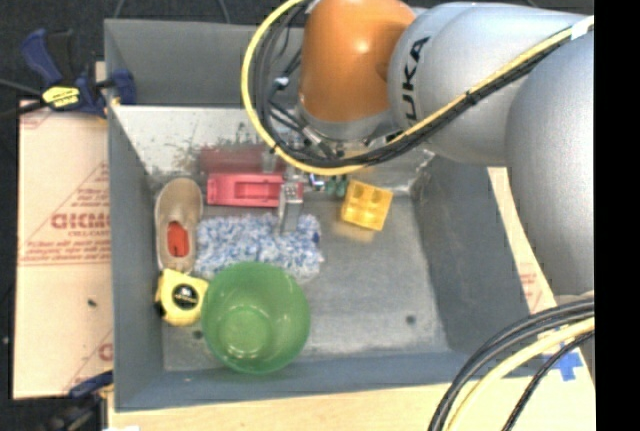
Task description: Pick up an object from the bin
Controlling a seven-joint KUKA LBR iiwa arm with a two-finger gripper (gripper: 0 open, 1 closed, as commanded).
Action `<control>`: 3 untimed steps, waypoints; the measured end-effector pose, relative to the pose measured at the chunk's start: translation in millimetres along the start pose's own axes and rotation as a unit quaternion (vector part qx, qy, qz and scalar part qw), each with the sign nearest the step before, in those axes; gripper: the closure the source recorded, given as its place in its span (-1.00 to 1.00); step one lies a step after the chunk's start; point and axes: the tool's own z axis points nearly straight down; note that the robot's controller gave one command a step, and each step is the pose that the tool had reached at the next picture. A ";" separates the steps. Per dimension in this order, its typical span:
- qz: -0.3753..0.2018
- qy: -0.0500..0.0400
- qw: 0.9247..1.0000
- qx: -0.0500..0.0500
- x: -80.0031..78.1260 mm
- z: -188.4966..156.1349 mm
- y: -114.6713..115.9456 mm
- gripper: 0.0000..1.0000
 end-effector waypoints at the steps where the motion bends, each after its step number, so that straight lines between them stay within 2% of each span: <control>1: 0.013 -0.010 1.000 -0.004 -23.0 87.7 -9.5 -1.00; 2: 0.102 -0.009 0.995 -0.002 -22.8 39.7 -17.1 -1.00; 3: 0.013 -0.008 1.000 -0.002 21.0 67.5 7.0 -1.00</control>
Offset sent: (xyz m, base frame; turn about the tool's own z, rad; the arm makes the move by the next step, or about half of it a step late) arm 0.0212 -0.0160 -0.0415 0.2048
